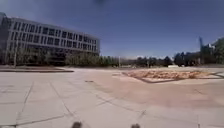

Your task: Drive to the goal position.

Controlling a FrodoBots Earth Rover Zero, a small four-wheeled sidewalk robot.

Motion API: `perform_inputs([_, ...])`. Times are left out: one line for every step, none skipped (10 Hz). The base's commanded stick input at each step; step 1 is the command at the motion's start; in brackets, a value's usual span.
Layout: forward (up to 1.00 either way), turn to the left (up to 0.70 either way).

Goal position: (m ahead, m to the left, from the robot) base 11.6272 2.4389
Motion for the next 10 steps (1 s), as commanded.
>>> perform_inputs([0.85, 0.02])
perform_inputs([0.85, 0.02])
perform_inputs([0.85, 0.02])
perform_inputs([0.85, 0.02])
perform_inputs([0.85, 0.02])
perform_inputs([0.85, 0.02])
perform_inputs([0.85, 0.02])
perform_inputs([0.85, 0.02])
perform_inputs([0.85, 0.02])
perform_inputs([0.85, 0.02])
